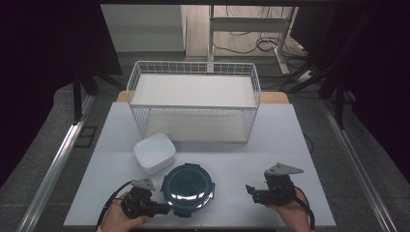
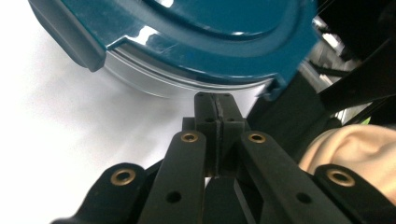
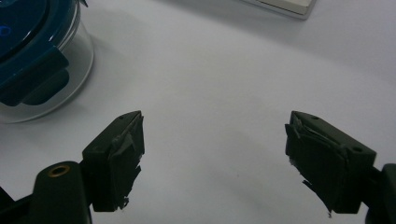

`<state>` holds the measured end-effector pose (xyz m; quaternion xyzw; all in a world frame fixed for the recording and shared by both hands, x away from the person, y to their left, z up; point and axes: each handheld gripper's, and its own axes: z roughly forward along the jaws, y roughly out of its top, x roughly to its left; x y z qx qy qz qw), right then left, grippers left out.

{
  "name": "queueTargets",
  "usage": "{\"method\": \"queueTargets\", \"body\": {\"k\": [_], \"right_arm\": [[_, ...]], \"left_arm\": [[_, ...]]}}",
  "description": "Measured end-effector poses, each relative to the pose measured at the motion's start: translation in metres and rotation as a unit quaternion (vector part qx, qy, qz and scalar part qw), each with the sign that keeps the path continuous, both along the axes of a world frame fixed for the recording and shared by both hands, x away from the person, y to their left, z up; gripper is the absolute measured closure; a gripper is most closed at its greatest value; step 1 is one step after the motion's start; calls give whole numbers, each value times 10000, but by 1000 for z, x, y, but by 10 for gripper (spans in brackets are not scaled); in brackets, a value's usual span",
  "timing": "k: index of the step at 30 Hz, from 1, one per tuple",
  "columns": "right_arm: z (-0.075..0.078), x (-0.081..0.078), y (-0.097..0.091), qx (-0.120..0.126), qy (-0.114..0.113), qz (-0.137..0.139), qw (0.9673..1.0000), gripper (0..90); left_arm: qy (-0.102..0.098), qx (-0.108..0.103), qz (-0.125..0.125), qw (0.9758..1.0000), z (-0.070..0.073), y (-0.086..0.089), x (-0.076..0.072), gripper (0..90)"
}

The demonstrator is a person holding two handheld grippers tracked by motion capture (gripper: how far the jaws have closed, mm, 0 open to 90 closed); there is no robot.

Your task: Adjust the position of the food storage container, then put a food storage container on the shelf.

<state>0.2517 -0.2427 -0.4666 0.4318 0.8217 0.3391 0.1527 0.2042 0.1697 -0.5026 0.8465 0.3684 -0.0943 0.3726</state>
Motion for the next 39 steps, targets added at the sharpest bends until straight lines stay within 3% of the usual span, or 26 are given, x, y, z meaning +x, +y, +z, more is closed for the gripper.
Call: {"method": "queueTargets", "body": {"k": [4, 7, 9, 11, 16, 17, 20, 26, 31, 39], "right_arm": [[0, 0, -1, 14, 8, -5, 10000, 196], [-1, 1, 1, 7, 2, 28, 10000, 196], [1, 0, 1, 28, -16, 12, 10000, 196], [2, 0, 1, 44, -33, 16, 10000, 196], [2, 2, -1, 63, -10, 14, 10000, 196], [1, 2, -1, 71, -17, 14, 10000, 196], [3, 1, -1, 109, -63, 43, 9999, 195], [5, 1, 0, 273, -83, 154, 9995, 195], [7, 0, 5, 486, -81, 226, 9985, 185], [7, 0, 14, 742, 212, 292, 9966, 196]], "left_arm": [[-100, -4, 148, 9998, 11, 10, -5, 900], [-335, -8, 479, 9983, 32, 23, -4, 863], [-507, 14, 697, 9963, 42, 26, -3, 785], [-720, 95, 968, 9927, 54, 26, -1, 686], [-841, 13, 1480, 9854, 69, 24, 12, 387], [-844, -9, 1618, 9832, 70, 23, 15, 331], [-812, -82, 1747, 9812, 67, 23, 18, 263], [-692, -16, 1826, 9808, 57, 24, 18, 206], [-678, -178, 2046, 9763, 55, 34, 16, 154], [-543, -245, 2151, 9748, 45, 42, 13, 139]]}}
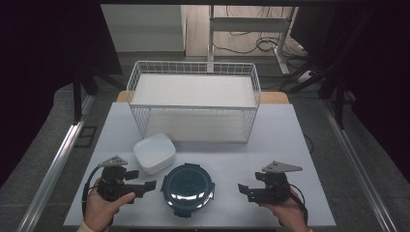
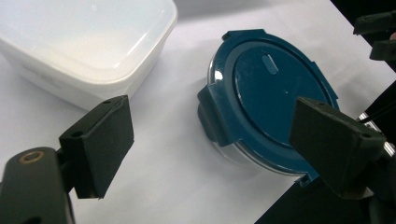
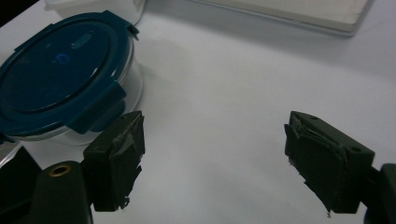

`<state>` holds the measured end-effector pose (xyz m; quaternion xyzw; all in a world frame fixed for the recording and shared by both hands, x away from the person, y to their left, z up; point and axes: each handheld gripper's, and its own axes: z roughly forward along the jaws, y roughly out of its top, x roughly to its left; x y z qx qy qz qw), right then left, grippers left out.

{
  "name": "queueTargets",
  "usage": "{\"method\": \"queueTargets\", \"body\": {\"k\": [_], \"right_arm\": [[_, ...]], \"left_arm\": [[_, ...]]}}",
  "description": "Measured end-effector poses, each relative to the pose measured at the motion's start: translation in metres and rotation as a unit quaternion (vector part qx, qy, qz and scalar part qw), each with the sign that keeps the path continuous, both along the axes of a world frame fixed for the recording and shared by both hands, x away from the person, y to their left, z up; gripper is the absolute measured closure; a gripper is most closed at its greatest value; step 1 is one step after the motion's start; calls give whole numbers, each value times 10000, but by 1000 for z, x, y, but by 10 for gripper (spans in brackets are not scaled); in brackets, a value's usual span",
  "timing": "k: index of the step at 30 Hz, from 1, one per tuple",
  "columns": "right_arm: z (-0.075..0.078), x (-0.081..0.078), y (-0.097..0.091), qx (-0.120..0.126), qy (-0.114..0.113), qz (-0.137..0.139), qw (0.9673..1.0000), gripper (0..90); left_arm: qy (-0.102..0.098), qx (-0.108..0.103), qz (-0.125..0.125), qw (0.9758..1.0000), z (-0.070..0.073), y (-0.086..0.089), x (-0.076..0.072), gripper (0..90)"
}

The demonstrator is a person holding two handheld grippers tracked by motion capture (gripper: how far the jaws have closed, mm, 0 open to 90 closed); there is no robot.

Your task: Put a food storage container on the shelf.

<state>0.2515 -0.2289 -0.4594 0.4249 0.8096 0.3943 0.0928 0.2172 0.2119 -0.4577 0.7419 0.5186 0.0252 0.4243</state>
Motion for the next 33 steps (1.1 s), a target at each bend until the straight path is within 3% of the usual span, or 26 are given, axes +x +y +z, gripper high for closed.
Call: {"method": "queueTargets", "body": {"k": [8, 13, 18, 22, 27, 31, 33], "right_arm": [[0, 0, 18, 376, 326, 261, 9984, 151], [-10, 1, 35, 598, 704, 454, 9947, 136], [-15, 0, 49, 824, 997, 434, 9907, 118], [-22, 0, 61, 941, 1275, 364, 9867, 104], [-33, 2, 79, 1108, 1625, 236, 9802, 98], [-37, 3, 89, 1169, 1724, 138, 9780, 98], [-39, 3, 92, 1230, 1784, 74, 9762, 98]], "left_arm": [[93, -314, 30, 9995, -9, -5, 0, 162], [385, -631, -39, 9973, -22, -12, 5, 166], [599, -953, -67, 9936, -29, -13, 11, 167], [863, -1211, -163, 9887, -37, -16, 20, 170], [996, -1275, -282, 9864, -43, -24, 28, 184], [1064, -1339, -311, 9848, -47, -25, 31, 191], [1195, -1355, -376, 9828, -53, -26, 34, 190]]}}
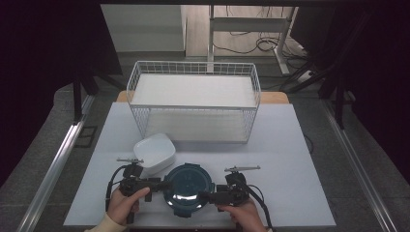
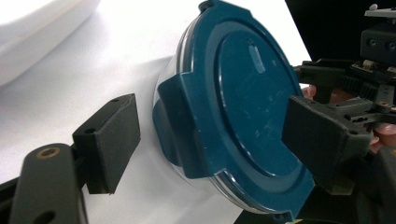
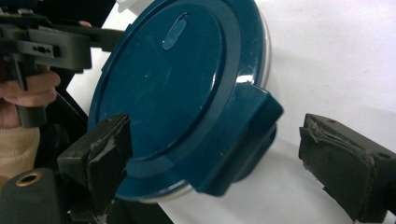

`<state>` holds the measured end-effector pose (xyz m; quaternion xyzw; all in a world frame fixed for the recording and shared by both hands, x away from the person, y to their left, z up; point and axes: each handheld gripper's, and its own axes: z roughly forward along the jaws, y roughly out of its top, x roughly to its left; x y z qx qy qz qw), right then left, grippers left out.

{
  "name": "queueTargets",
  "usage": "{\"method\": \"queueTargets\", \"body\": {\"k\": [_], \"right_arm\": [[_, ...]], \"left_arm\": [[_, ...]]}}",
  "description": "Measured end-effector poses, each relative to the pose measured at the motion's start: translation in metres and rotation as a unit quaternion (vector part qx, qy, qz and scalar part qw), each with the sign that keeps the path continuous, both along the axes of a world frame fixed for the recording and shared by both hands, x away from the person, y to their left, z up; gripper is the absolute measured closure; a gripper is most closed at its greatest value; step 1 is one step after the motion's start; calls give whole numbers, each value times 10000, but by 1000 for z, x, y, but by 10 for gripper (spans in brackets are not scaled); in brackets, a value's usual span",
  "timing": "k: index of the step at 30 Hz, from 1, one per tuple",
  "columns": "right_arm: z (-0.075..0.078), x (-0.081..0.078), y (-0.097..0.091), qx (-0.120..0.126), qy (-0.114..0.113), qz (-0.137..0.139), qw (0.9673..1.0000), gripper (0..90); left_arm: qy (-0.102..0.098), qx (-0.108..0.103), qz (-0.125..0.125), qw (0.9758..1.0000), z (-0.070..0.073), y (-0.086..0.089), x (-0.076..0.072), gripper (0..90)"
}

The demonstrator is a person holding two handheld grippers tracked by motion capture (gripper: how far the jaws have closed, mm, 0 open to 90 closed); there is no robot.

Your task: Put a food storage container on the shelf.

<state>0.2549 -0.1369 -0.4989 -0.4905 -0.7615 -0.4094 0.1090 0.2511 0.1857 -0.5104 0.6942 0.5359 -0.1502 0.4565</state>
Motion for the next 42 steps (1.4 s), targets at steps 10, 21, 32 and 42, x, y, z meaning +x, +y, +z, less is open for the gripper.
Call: {"method": "queueTargets", "body": {"k": [10, 21, 32, 42], "right_arm": [[-12, -2, 6, 383, 366, -178, 9984, 212], [-15, -2, -3, 805, 615, -623, 9929, 335], [-8, -7, -8, 931, 503, -610, 9925, 409], [1, -7, -10, 879, 156, -549, 9945, 424]], "left_arm": [[312, -272, -282, 9987, -14, -9, 5, 232], [471, -304, -42, 9984, -11, -8, -1, 312], [262, -261, 139, 9992, 0, -6, -14, 376], [80, -197, 128, 9997, 7, -9, -18, 394]]}}
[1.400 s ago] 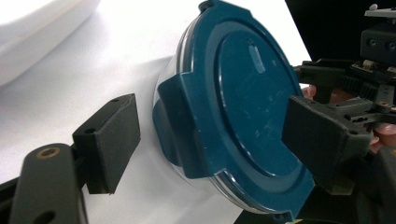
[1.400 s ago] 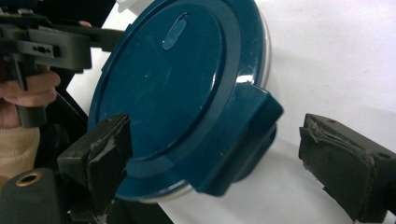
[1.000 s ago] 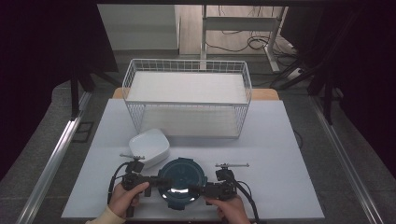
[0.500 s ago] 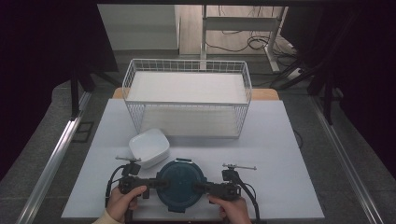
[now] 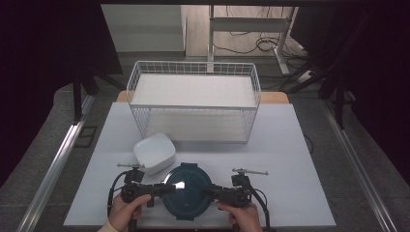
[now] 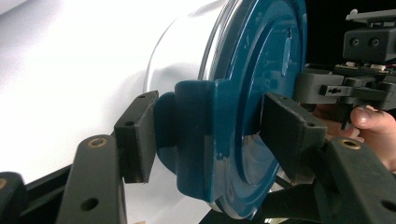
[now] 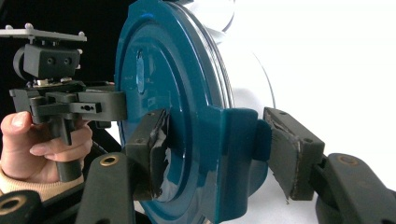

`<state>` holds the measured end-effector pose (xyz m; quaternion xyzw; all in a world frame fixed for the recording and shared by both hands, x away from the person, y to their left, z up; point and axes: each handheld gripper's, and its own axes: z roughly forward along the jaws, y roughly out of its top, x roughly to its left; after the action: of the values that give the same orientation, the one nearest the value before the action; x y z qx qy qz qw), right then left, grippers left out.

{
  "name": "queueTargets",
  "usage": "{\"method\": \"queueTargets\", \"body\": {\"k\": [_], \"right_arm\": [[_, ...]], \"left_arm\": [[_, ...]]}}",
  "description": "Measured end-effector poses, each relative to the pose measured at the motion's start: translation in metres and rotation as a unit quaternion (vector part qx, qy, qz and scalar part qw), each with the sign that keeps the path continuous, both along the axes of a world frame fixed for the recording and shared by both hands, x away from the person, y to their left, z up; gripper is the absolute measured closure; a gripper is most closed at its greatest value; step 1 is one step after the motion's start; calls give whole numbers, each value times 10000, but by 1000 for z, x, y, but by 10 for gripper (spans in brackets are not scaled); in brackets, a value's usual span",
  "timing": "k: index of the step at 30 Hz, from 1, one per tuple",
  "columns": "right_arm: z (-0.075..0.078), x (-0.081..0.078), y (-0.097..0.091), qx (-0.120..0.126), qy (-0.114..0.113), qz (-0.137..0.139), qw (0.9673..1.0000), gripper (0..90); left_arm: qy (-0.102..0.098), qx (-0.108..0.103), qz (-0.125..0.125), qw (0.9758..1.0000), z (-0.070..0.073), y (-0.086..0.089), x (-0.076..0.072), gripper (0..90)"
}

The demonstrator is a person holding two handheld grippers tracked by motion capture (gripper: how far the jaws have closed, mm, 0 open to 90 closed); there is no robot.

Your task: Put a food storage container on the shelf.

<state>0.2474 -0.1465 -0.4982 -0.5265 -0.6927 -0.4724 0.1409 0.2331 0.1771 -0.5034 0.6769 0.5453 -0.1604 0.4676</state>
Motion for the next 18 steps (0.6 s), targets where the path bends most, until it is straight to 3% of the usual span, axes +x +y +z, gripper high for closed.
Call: {"method": "queueTargets", "body": {"k": [16, 18], "right_arm": [[30, 8, -8, -66, -364, 172, 9992, 426], [38, 11, -10, -55, -433, 179, 9989, 426]], "left_arm": [[-342, -8, 32, 9994, 28, -8, 4, 397], [-455, 29, 5, 9990, 41, -10, 10, 397]]}}
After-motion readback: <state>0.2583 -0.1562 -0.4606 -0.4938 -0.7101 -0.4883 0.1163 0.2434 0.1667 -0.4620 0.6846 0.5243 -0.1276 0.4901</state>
